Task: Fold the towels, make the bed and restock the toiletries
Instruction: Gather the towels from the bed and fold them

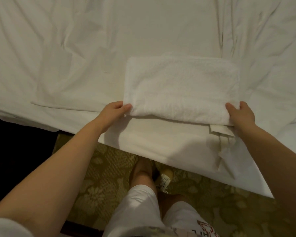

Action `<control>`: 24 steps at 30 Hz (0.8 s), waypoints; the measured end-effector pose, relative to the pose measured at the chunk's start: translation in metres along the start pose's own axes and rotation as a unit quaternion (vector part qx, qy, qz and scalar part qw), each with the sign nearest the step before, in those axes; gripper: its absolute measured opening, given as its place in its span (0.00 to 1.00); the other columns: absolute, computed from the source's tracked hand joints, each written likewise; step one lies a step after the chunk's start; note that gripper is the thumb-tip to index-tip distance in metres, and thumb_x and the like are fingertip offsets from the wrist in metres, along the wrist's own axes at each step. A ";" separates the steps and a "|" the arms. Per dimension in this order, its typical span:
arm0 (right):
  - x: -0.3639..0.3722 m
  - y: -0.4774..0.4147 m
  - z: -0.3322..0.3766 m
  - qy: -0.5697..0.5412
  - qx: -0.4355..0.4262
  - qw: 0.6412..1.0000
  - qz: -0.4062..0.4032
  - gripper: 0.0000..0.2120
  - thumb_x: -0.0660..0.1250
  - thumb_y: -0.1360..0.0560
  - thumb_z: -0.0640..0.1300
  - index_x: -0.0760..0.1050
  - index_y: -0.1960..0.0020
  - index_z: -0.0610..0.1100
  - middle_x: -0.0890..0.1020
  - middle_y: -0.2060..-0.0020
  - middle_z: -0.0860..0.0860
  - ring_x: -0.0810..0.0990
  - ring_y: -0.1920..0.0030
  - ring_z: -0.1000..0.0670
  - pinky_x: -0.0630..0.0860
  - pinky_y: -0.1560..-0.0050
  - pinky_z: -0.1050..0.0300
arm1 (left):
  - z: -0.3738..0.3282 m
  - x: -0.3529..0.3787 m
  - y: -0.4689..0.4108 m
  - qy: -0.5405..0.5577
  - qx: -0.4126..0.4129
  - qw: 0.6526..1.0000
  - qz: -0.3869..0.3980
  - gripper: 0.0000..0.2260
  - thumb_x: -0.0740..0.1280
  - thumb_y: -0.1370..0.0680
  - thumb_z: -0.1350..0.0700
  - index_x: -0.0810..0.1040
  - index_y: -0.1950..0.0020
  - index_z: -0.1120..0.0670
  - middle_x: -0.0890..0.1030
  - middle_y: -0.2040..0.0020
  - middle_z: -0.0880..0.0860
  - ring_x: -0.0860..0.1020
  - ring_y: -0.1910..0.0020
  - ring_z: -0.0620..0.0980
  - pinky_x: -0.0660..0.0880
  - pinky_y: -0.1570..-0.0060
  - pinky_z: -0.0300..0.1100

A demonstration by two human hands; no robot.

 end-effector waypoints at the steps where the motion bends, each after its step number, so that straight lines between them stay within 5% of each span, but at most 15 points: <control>1: 0.000 0.000 0.000 0.002 0.000 1.000 -0.003 0.26 0.59 0.20 0.51 0.61 0.27 0.39 0.68 0.30 0.42 0.67 0.32 0.39 0.65 0.32 0.47 | 0.001 -0.002 0.000 0.011 0.000 1.000 -0.015 0.07 0.63 0.20 0.51 0.80 0.55 0.48 0.80 0.54 0.46 0.76 0.55 0.45 0.71 0.55 0.37; 7: 0.002 -0.001 -0.001 0.003 0.009 1.000 -0.002 0.25 0.60 0.21 0.53 0.65 0.29 0.41 0.71 0.33 0.42 0.70 0.34 0.38 0.69 0.34 0.41 | -0.007 -0.005 0.003 0.214 0.024 0.976 -0.047 0.10 0.60 0.19 0.56 0.80 0.53 0.57 0.81 0.53 0.53 0.80 0.53 0.48 0.77 0.47 0.41; 12: 0.004 -0.007 0.004 -0.006 0.018 1.000 0.025 0.25 0.63 0.22 0.49 0.61 0.28 0.44 0.69 0.32 0.43 0.69 0.34 0.39 0.69 0.34 0.43 | 0.006 0.004 -0.012 0.006 -0.030 0.997 -0.068 0.09 0.61 0.21 0.57 0.72 0.42 0.56 0.77 0.45 0.54 0.75 0.47 0.54 0.72 0.48 0.47; 17: -0.005 -0.004 0.019 -0.004 -0.015 0.999 0.043 0.26 0.65 0.23 0.48 0.63 0.28 0.43 0.71 0.33 0.43 0.71 0.35 0.40 0.67 0.40 0.52 | -0.016 0.011 -0.026 -0.055 -0.061 0.981 -0.178 0.28 0.61 0.22 0.53 0.54 0.25 0.52 0.64 0.28 0.57 0.69 0.35 0.58 0.68 0.39 0.50; 21: -0.016 0.028 0.063 0.001 -0.135 0.989 -0.054 0.21 0.66 0.25 0.43 0.68 0.33 0.44 0.75 0.40 0.47 0.74 0.40 0.44 0.68 0.44 0.57 | -0.030 0.018 -0.031 -0.151 -0.022 0.975 -0.161 0.31 0.65 0.22 0.50 0.52 0.24 0.52 0.69 0.31 0.61 0.71 0.36 0.63 0.68 0.41 0.48; 24: 0.013 0.076 0.111 0.011 -0.238 0.967 -0.091 0.20 0.66 0.27 0.40 0.71 0.35 0.45 0.77 0.41 0.47 0.75 0.42 0.46 0.66 0.46 0.62 | -0.034 0.018 -0.030 -0.106 0.046 0.983 -0.140 0.31 0.65 0.21 0.52 0.52 0.24 0.48 0.65 0.26 0.53 0.70 0.34 0.59 0.66 0.42 0.42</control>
Point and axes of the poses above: each hand's wrist, its own y-axis away from the middle knuckle, its own x-axis out of the palm, z = x × y, the point moved 2 cm from there along -y, towards the middle knuckle
